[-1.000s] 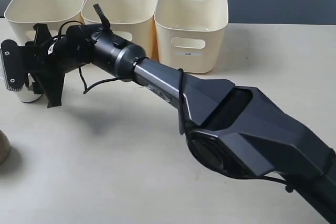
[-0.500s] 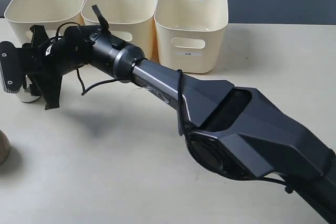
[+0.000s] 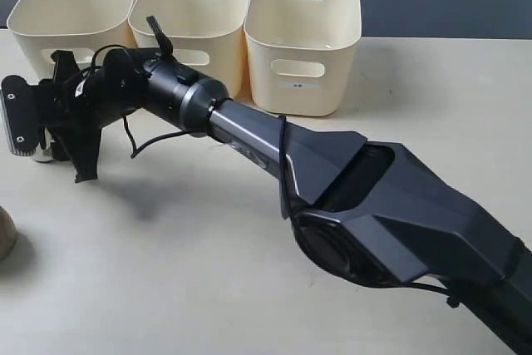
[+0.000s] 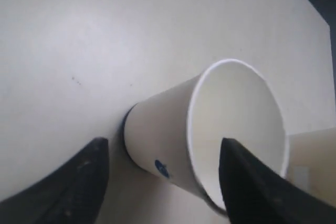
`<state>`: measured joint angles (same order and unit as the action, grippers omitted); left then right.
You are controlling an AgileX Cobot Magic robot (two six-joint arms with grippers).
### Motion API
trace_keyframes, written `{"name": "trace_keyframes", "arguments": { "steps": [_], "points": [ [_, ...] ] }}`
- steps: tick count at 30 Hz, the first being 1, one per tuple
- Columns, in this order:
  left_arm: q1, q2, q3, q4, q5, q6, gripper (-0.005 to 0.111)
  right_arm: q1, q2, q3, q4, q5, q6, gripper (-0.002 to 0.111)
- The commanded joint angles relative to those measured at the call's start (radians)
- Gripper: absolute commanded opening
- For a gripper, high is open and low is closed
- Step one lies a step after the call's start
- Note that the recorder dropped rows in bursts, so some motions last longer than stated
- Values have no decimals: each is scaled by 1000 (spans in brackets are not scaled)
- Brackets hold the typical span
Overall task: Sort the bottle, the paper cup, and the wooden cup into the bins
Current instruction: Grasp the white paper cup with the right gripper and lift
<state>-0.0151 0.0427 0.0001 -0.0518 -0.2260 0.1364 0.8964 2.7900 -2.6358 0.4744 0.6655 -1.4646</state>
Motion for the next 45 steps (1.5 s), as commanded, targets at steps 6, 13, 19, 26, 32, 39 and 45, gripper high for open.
{"name": "trace_keyframes", "arguments": {
  "steps": [6, 13, 19, 26, 32, 39, 45],
  "points": [
    [-6, -7, 0, -8, -7, -5, 0, 0, 8, -1, 6, -7, -2, 57],
    [-6, -7, 0, -8, -7, -5, 0, 0, 8, -1, 6, -3, 2, 11],
    [-6, -7, 0, -8, -7, -5, 0, 0, 8, -1, -7, -14, 9, -1],
    [-6, -7, 0, -8, -7, -5, 0, 0, 8, -1, -72, 34, 53, -1],
    [-6, -7, 0, -8, -7, -5, 0, 0, -19, -1, -152, 100, 138, -1],
    [-6, -7, 0, -8, -7, -2, 0, 0, -120, -1, -209, 267, 256, -1],
    [-6, -7, 0, -8, -7, 0, 0, 0, -205, -1, -227, 352, 317, -1]
  ]
}}
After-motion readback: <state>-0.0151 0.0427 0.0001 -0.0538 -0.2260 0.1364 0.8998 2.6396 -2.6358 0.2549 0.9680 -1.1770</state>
